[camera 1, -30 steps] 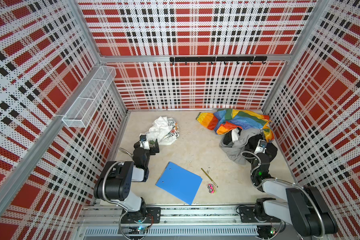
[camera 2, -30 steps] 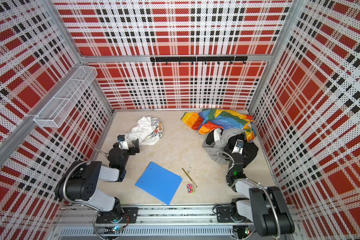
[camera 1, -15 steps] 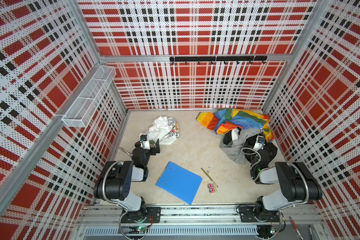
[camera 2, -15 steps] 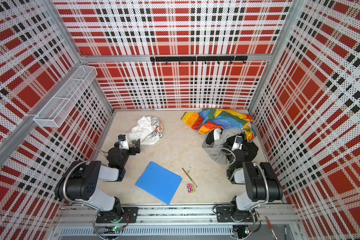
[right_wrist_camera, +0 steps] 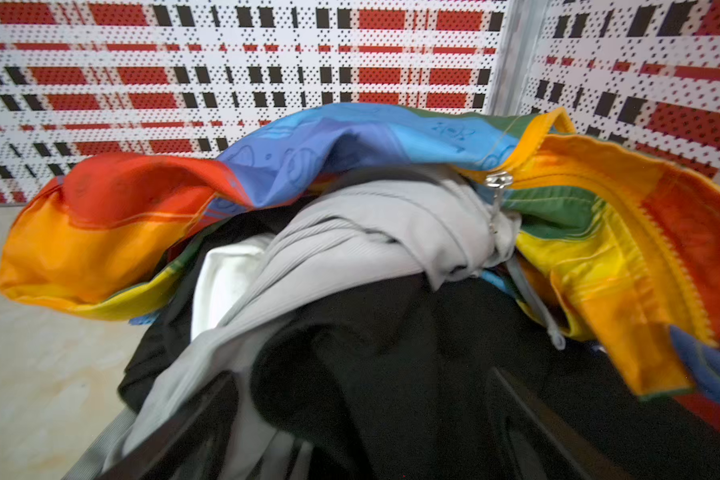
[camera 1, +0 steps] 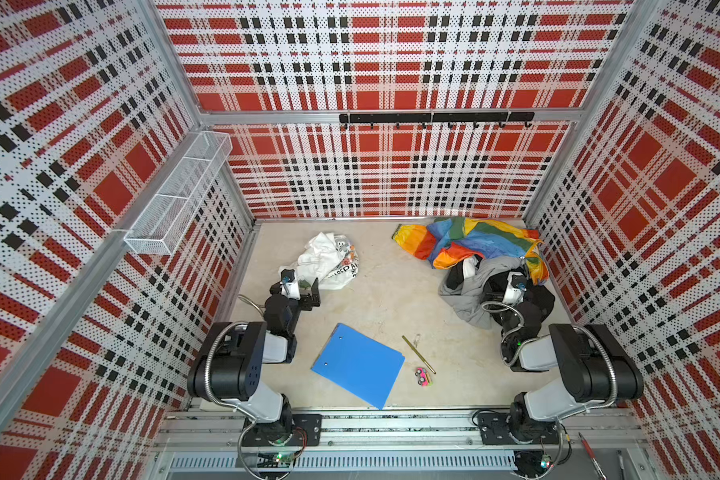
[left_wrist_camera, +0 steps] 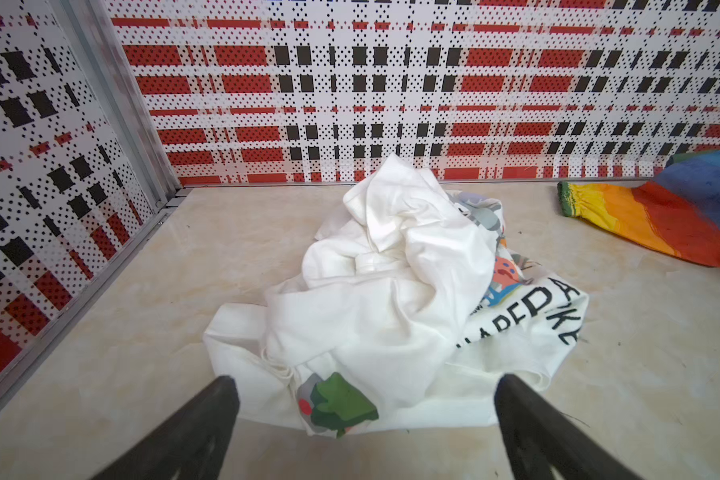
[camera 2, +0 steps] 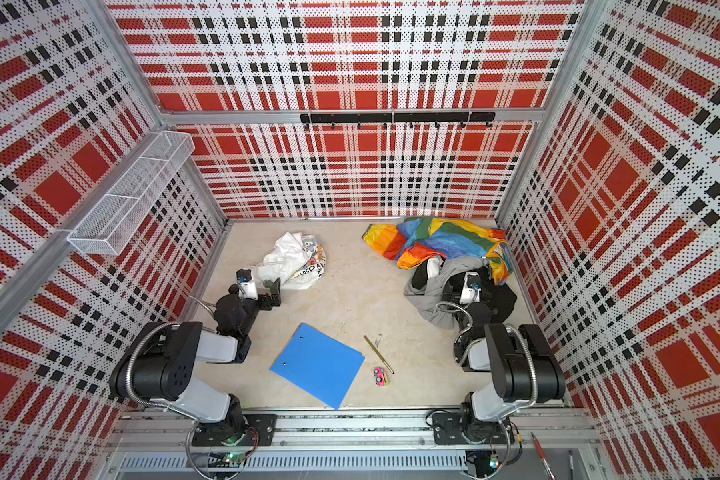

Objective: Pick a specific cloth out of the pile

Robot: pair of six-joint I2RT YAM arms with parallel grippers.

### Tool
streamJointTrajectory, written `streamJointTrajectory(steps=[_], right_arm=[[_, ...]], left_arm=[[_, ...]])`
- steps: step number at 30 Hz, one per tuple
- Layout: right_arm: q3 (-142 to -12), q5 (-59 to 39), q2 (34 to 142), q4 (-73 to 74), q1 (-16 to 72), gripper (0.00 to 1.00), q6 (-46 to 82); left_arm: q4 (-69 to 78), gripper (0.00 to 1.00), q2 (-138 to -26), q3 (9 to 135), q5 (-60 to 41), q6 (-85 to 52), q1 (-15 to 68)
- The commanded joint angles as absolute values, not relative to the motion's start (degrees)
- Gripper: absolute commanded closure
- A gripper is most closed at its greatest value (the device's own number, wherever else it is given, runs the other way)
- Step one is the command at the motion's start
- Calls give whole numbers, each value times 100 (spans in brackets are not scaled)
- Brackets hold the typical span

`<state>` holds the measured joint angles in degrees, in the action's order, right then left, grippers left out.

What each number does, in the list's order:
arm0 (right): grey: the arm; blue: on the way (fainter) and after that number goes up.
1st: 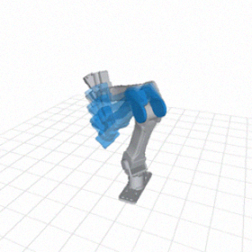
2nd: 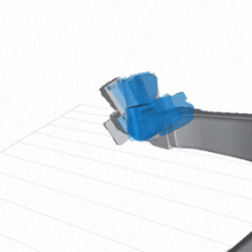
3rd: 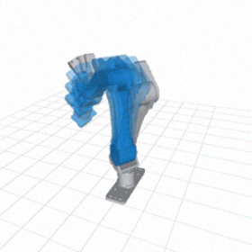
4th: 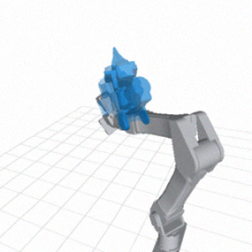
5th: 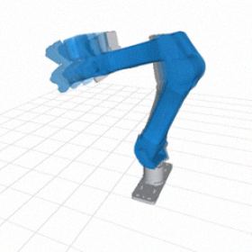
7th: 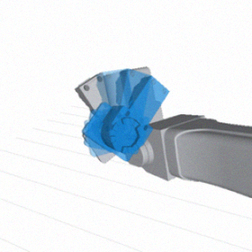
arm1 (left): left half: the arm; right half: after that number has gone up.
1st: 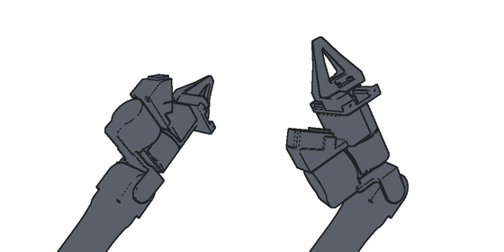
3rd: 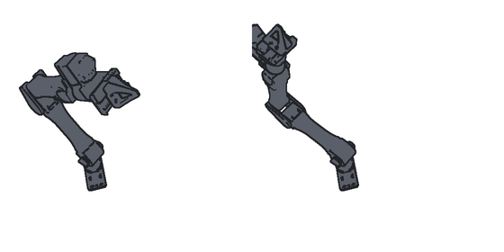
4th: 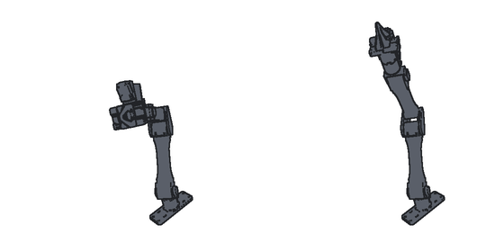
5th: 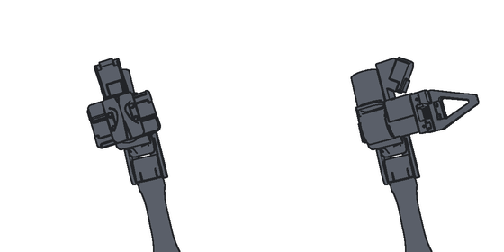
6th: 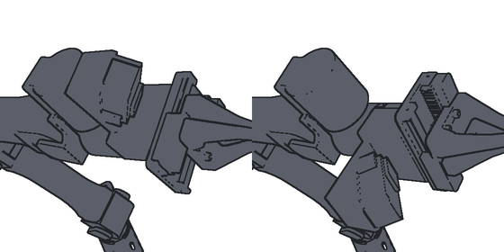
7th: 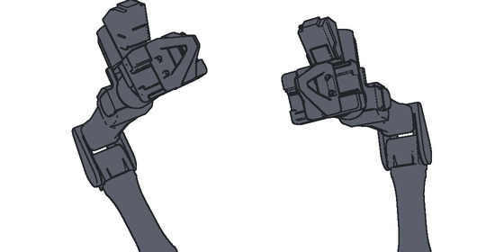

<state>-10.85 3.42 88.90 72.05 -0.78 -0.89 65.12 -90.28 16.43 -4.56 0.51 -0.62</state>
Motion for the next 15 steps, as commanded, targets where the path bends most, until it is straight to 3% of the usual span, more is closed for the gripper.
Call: streamJointTrajectory(steps=[1, 15], right_arm=[[-1462, 325, 8902, 7031, -70, 0, -125], [-1582, 558, 8912, 6824, -18, 0, -141]], left_arm=[[6713, 1, -9009, 1670, -527, 105, -105], [6713, 1, -9007, 1670, -527, 106, -105]])
